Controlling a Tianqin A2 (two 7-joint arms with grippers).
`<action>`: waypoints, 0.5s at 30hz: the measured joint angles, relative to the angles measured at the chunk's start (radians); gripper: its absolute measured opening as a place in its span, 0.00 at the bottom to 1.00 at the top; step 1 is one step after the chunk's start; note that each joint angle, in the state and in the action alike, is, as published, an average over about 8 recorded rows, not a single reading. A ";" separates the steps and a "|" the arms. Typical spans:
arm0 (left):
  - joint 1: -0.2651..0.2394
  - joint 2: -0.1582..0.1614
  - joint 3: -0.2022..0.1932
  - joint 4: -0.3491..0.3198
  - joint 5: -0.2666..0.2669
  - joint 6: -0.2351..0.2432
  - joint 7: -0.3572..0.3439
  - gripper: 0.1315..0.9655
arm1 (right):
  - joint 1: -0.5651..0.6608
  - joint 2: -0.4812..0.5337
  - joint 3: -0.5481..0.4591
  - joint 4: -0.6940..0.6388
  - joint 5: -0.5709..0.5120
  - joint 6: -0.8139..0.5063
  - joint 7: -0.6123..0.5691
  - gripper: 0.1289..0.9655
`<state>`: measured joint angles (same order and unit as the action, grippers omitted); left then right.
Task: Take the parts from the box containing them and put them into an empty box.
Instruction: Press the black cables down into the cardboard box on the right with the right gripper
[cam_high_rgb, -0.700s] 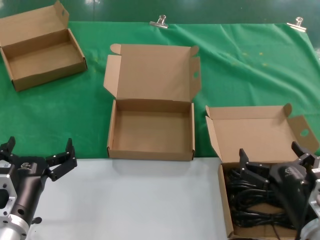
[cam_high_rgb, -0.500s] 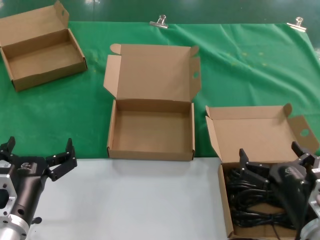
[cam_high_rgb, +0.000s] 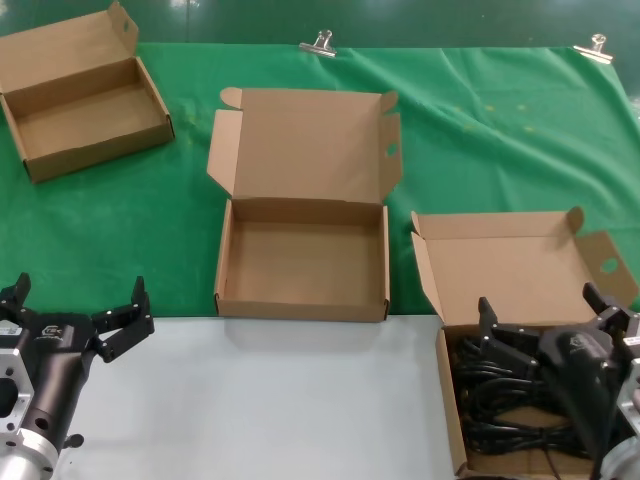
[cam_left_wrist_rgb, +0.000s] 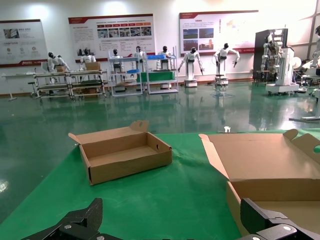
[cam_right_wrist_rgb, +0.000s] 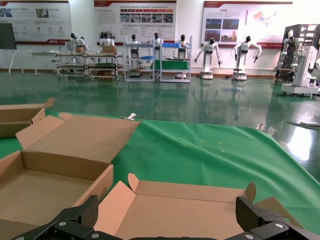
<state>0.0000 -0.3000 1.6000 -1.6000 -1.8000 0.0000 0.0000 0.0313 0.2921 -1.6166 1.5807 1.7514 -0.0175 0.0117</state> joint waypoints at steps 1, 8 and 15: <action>0.000 0.000 0.000 0.000 0.000 0.000 0.000 1.00 | -0.001 0.001 0.000 0.001 -0.001 0.000 0.000 1.00; 0.000 0.000 0.000 0.000 0.000 0.000 0.000 1.00 | -0.015 0.038 -0.014 0.021 0.009 0.018 -0.001 1.00; 0.000 0.000 0.000 0.000 0.000 0.000 0.000 1.00 | -0.035 0.192 -0.115 0.067 0.121 0.113 -0.041 1.00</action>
<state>0.0000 -0.3000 1.6001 -1.6000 -1.7999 0.0000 0.0000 -0.0042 0.4846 -1.7313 1.6474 1.8724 0.0956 -0.0293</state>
